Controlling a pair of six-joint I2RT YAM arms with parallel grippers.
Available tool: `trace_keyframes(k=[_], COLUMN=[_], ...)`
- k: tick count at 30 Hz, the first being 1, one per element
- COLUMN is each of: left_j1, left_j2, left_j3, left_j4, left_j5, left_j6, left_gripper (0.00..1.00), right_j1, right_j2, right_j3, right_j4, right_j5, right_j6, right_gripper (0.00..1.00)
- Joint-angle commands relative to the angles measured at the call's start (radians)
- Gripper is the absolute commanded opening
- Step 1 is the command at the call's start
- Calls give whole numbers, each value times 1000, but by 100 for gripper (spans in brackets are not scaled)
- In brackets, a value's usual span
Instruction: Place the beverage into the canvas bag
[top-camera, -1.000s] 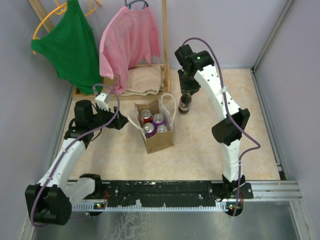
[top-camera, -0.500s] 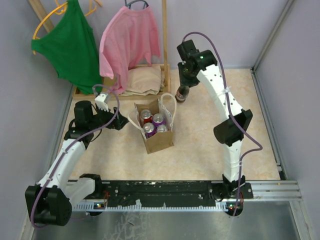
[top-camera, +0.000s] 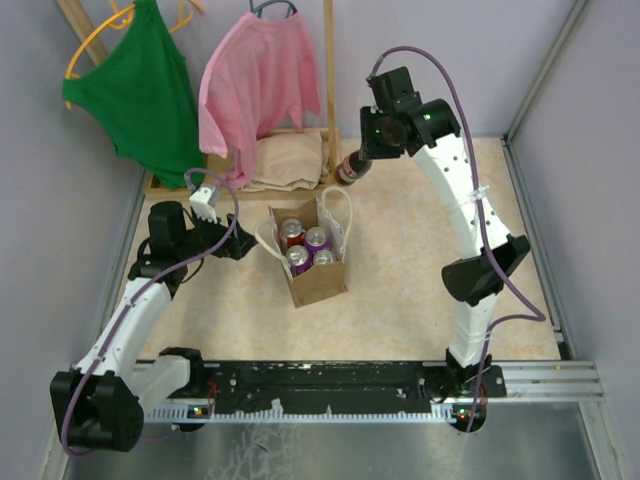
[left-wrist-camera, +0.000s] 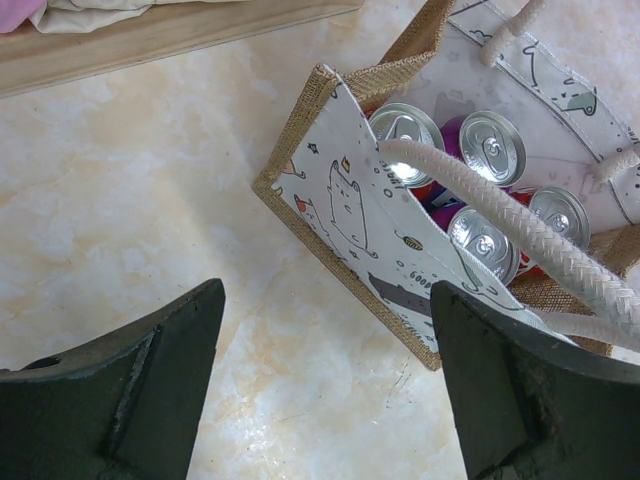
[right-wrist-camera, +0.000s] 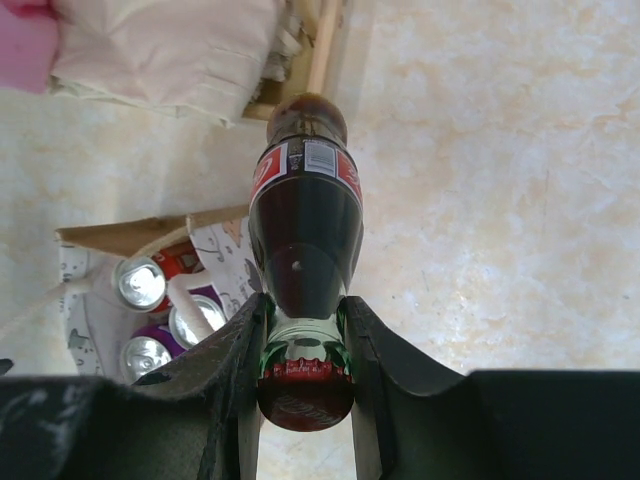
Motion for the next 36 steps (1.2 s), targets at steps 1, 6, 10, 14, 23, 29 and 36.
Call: trace_keyframes(k=[1,6,10,14,23,29,36], left_j1=[8,8,7,8,7,8,8], left_j2=[-15,-14,-9,-6,5,11,15], left_j3=[-15,-15,-13,-10,-2,0,0], left_j4=[25,26,26,26,19,16,16], left_j5=[3,5,5,6,4,8,12], left_j6=[-5,-6,-6,-4,1,0,-2], left_gripper=[89,89,89,89,89,89,89], right_j1=[1,11,18,51,173,224,250], right_j2=[-148,-214,-234,-217,-219,-247,-340], right_j3=[19,-61,-78,-35,17,17,-100], right_j4=[294,429,484,448,340,258,246], right_j5=[-93,-149,-194,-230,-226,-200,-170], right_j6=[22,18,30,18,16,30,45], right_gripper=[0,0,0,0,0,0,0])
